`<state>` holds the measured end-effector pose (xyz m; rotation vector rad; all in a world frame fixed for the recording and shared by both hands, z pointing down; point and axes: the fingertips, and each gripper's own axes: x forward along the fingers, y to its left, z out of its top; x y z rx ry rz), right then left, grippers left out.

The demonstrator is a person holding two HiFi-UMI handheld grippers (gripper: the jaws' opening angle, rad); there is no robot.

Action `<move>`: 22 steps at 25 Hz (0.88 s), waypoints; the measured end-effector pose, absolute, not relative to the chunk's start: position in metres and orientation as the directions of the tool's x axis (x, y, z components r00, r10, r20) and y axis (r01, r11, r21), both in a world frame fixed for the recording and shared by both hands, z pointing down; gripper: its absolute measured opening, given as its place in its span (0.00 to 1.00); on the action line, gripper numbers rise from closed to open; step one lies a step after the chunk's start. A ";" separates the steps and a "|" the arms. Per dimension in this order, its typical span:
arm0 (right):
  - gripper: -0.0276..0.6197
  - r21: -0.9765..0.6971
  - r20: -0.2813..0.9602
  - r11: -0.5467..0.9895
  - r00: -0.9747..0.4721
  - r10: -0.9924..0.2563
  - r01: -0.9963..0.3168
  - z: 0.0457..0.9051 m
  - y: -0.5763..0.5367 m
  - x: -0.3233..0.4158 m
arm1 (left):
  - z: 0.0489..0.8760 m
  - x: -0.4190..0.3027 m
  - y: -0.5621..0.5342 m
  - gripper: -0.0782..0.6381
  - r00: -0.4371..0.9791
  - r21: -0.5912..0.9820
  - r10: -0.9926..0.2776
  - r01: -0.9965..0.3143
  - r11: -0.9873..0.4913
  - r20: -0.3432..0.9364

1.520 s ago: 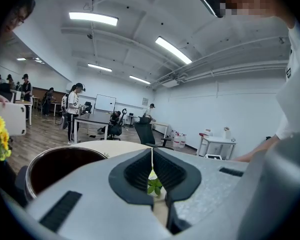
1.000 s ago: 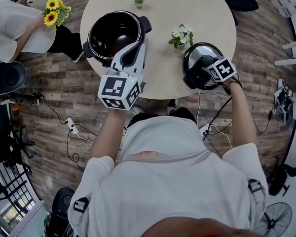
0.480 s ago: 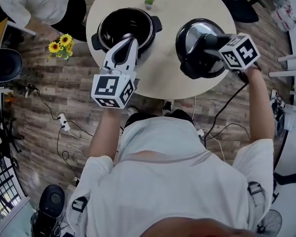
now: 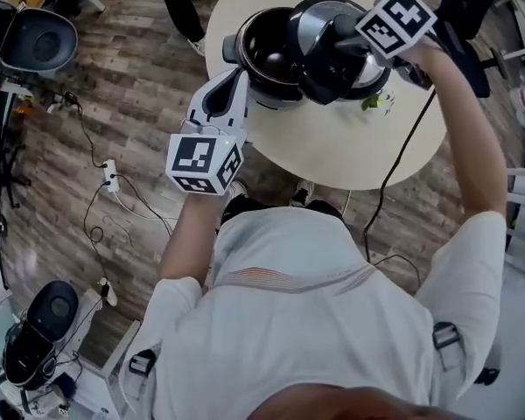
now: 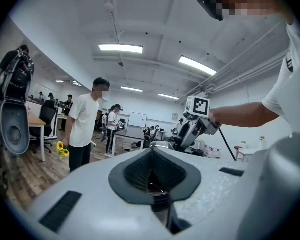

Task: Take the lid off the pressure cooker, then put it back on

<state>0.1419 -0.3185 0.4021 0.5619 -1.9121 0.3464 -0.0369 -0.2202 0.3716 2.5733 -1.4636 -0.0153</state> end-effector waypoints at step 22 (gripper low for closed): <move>0.48 -0.006 0.989 0.888 -0.133 -0.062 -0.460 0.489 -0.364 0.029 | 0.389 -0.111 -0.214 0.12 0.392 0.192 -0.915 -0.909 -0.370 0.091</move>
